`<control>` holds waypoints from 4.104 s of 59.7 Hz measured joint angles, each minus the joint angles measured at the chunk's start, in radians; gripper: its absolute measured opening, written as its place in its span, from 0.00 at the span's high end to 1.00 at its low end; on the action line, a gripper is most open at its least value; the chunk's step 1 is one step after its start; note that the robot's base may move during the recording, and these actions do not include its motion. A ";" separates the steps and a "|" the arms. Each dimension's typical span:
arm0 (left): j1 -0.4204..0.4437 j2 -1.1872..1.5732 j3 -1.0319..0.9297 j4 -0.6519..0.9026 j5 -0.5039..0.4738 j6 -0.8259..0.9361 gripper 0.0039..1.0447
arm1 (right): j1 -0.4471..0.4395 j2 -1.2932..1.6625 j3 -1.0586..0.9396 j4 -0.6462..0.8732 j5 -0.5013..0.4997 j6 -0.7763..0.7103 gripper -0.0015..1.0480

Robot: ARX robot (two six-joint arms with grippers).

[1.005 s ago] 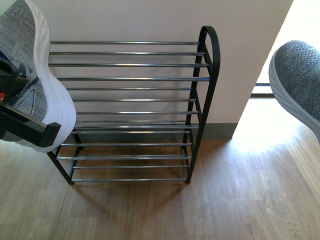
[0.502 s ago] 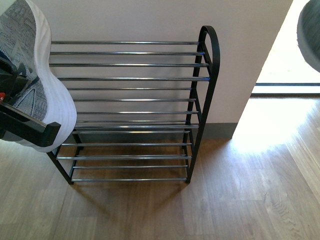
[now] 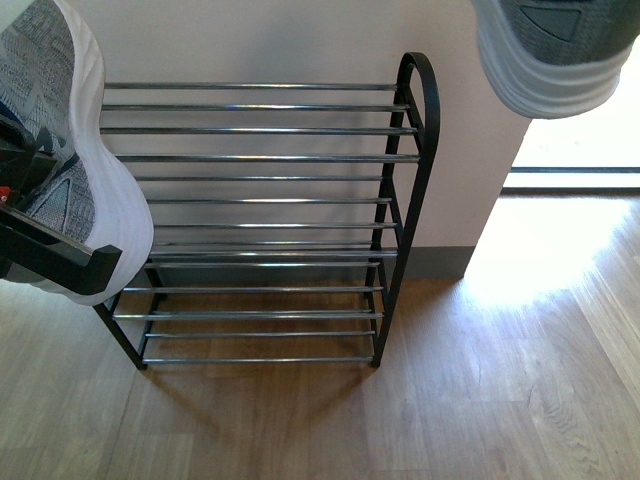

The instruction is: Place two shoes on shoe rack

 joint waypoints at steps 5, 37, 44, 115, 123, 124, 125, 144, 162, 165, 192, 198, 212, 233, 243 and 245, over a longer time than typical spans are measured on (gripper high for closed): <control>0.000 0.000 0.000 0.000 0.000 0.000 0.99 | 0.019 0.068 0.106 -0.080 0.014 0.041 0.99; 0.000 0.000 0.000 0.000 0.000 0.000 0.99 | 0.111 0.355 0.438 -0.321 0.117 0.251 0.99; 0.000 0.000 0.000 0.000 0.000 0.000 0.99 | 0.122 0.388 0.453 -0.335 0.116 0.275 0.99; 0.000 0.000 0.000 0.000 0.000 0.000 0.99 | 0.075 0.723 0.768 -0.456 0.113 0.294 0.99; 0.000 0.000 0.000 0.000 0.000 0.000 0.99 | 0.072 0.735 0.779 -0.455 0.110 0.280 0.99; 0.000 0.000 0.000 0.000 0.000 0.000 0.99 | 0.072 0.736 0.780 -0.454 0.109 0.280 0.99; 0.000 0.000 0.000 0.000 0.000 0.000 0.99 | 0.071 0.737 0.780 -0.454 0.107 0.276 0.98; 0.000 0.000 0.000 0.000 0.000 0.000 0.99 | 0.072 0.679 0.747 -0.366 0.105 0.219 0.30; 0.000 0.000 0.000 0.000 0.000 0.000 0.99 | 0.071 0.506 0.561 -0.238 0.046 0.165 0.09; 0.000 0.000 0.000 0.000 0.000 0.000 0.99 | 0.069 0.474 0.523 -0.214 0.032 0.157 0.09; 0.000 0.000 0.000 0.000 0.000 0.000 0.99 | -0.043 -0.066 -0.038 0.120 -0.148 0.028 0.09; 0.000 0.000 0.000 0.000 0.000 0.000 0.99 | -0.087 -0.156 -0.144 0.186 -0.161 0.000 0.09; 0.000 0.000 0.000 0.000 0.000 0.000 0.99 | -0.212 -0.330 -0.400 0.349 -0.210 -0.029 0.09; 0.000 0.000 0.000 0.000 0.000 0.000 0.99 | -0.283 -0.374 -0.540 0.441 -0.235 -0.116 0.11; 0.000 0.000 0.000 0.000 -0.001 0.000 0.99 | -0.264 -0.451 -0.645 0.465 -0.293 -0.298 0.39; 0.000 0.000 0.000 0.000 -0.001 0.000 0.99 | -0.258 -0.466 -0.669 0.472 -0.286 -0.310 0.44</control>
